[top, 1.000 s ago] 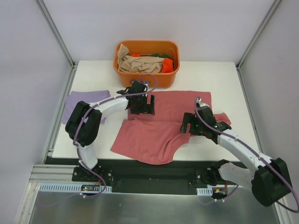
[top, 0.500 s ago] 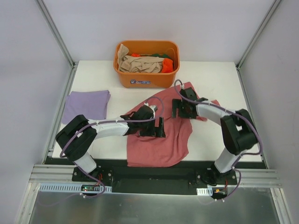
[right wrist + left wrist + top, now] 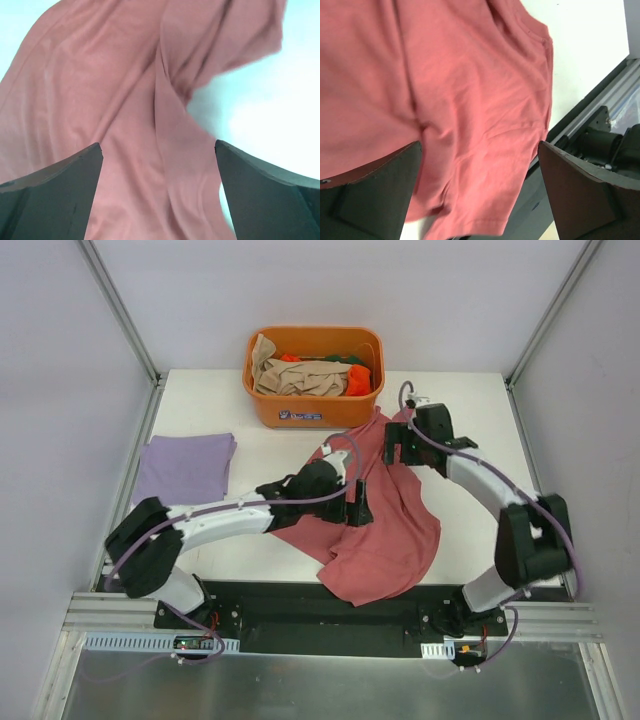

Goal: Fold and stack the t-shirts
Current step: Flatten out the tshirt

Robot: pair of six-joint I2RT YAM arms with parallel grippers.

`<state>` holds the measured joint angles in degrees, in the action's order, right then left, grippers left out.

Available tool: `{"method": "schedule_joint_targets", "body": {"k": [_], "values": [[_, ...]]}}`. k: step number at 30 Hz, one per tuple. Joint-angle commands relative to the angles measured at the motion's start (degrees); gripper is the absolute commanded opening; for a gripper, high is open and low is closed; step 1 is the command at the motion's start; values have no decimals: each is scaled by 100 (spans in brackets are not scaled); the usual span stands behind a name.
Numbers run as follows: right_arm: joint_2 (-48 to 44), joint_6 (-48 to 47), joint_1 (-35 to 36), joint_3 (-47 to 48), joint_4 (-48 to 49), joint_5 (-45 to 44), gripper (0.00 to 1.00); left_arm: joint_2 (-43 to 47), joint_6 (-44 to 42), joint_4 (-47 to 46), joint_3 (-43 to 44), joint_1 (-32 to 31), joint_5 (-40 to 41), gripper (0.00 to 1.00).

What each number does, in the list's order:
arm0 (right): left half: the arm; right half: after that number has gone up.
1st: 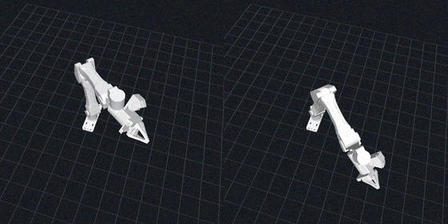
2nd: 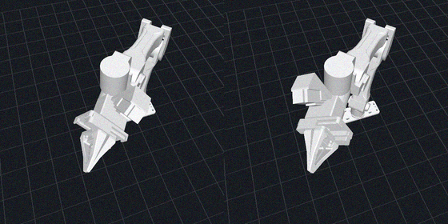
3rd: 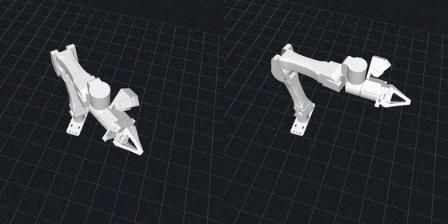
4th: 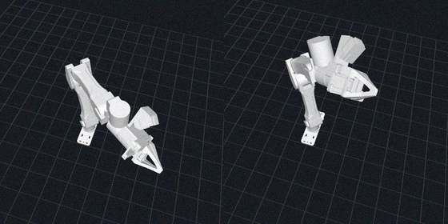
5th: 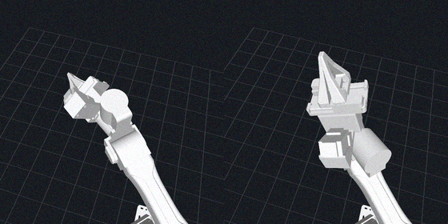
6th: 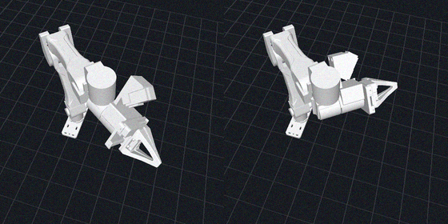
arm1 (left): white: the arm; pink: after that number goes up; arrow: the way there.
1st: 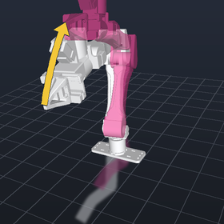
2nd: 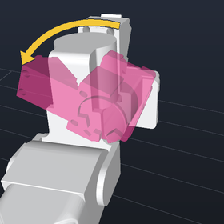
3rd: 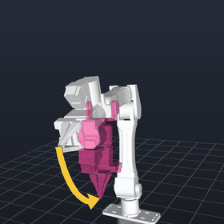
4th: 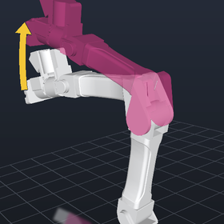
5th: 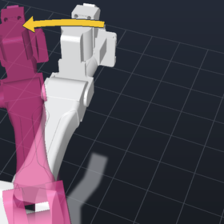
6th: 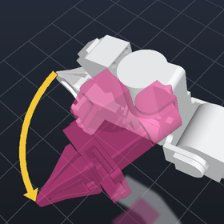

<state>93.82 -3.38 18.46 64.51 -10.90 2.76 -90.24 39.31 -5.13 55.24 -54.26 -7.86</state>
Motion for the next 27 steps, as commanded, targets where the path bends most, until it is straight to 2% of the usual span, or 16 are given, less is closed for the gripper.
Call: {"method": "schedule_joint_targets", "body": {"k": [1, 4, 7, 13, 17, 21, 24, 27], "values": [[-1636, 520, 96, -964, -684, -443, 96, 1050, -415, 363, -812, 196, 690, 99], [-2524, 1074, 543, -1816, -1011, -365, 96, 1289, -380, 381, -1252, 468, 347, 99], [-3193, 1531, 1158, -2564, -906, 48, 96, 1272, -354, 241, -1498, 828, -240, 99], [-3432, 2271, 1731, -3304, -1003, 295, 96, 1201, -170, 187, -1780, 1277, -462, 99], [-2889, 2254, 1653, -3183, -985, -91, 96, 1534, -99, 310, -1955, 1435, -278, 99], [-1923, 1939, 1056, -2717, -880, -39, 96, 1991, -90, 915, -2044, 1629, 275, 99], [-975, 1508, 625, -2060, -747, -153, 96, 2334, -134, 1285, -2123, 1699, 705, 99], [45, 1261, 212, -1268, -765, -215, 96, 2554, -143, 1505, -2184, 1743, 751, 99]]}}
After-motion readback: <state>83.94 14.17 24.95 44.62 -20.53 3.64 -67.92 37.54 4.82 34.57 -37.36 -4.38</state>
